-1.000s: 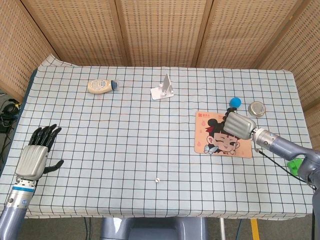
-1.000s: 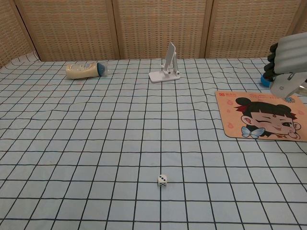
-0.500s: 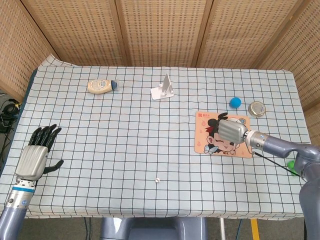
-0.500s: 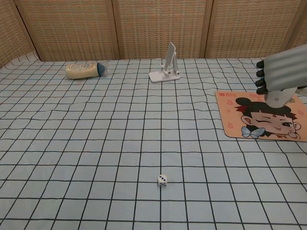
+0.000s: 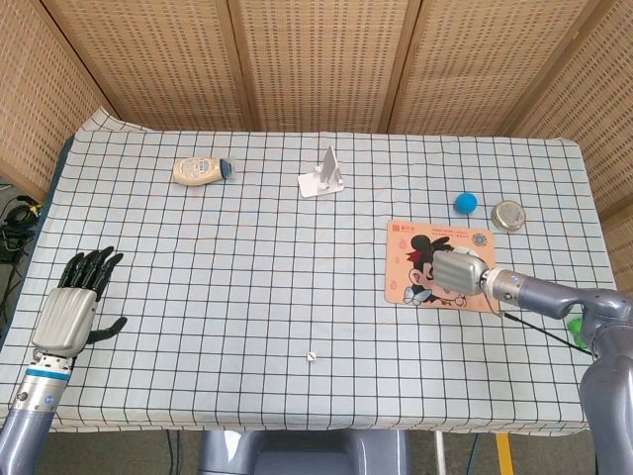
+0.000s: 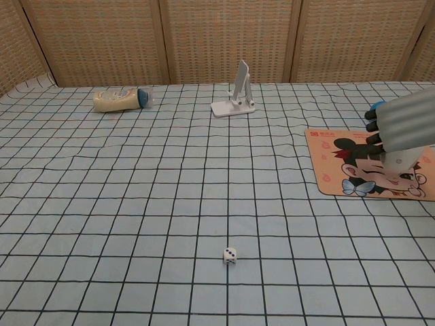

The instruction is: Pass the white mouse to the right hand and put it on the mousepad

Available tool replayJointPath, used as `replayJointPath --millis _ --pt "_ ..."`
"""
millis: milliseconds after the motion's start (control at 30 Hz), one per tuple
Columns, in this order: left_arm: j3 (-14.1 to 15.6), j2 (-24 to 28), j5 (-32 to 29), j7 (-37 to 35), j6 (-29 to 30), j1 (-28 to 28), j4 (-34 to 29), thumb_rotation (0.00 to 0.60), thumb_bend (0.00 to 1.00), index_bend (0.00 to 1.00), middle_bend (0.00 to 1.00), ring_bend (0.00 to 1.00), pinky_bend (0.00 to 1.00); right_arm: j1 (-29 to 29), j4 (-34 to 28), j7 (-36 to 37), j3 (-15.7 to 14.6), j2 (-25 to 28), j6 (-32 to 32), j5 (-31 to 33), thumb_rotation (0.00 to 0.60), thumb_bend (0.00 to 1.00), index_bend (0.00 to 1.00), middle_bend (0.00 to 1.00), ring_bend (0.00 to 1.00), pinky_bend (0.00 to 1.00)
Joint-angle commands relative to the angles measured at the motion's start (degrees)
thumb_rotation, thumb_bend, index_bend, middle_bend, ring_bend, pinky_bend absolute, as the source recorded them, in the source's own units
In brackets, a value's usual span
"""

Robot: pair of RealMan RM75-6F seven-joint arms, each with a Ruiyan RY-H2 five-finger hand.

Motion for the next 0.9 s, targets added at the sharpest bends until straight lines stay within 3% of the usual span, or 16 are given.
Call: replayJointPath --millis 33,233,300,367,433,533,900 --pt "-0.02 0.00 0.01 -0.04 0.02 0.01 -0.02 0.600 0.21 0.07 0.00 0.00 0.00 -0.21 0.66 0.62 -0.61 -0.65 1.04 -0.58 0.600 0.37 0.63 0.52 0.41 0.39" --pt "0.08 -0.04 0.15 -0.06 -0.12 -0.01 -0.07 0.600 0.21 0.07 0.00 0.00 0.00 -0.39 2.32 0.91 -1.47 -1.80 2.21 -1.35 0.600 0.35 0.58 0.44 0.32 0.22" --pt "0.09 -0.04 0.17 -0.16 -0.14 0.00 -0.13 0.600 0.21 0.07 0.00 0.00 0.00 -0.54 2.90 0.73 -1.35 -2.09 2.16 -1.10 0.600 0.31 0.47 0.32 0.20 0.08" --pt "0.05 -0.03 0.18 -0.33 -0.06 0.04 -0.16 0.600 0.21 0.07 0.00 0.00 0.00 -0.73 3.51 0.07 -1.03 -2.31 2.22 -0.72 0.600 0.27 0.34 0.19 0.07 0.01" --pt "0.02 -0.04 0.20 -0.38 0.01 0.06 -0.13 0.600 0.21 0.07 0.00 0.00 0.00 -0.88 4.07 -1.00 -0.61 -2.41 2.15 -0.30 0.600 0.25 0.22 0.07 0.00 0.00" --pt "0.03 -0.10 0.01 -0.42 -0.28 0.00 -0.04 0.600 0.21 0.07 0.00 0.00 0.00 -1.12 4.05 -3.01 0.70 -2.03 2.32 1.07 0.600 0.24 0.16 0.00 0.00 0.00" --pt "-0.07 0.33 0.22 -1.27 -0.09 0.12 -0.43 0.600 0.21 0.07 0.00 0.00 0.00 -2.53 -1.14 -8.26 3.18 1.44 2.85 4.37 0.600 0.23 0.15 0.00 0.00 0.00"
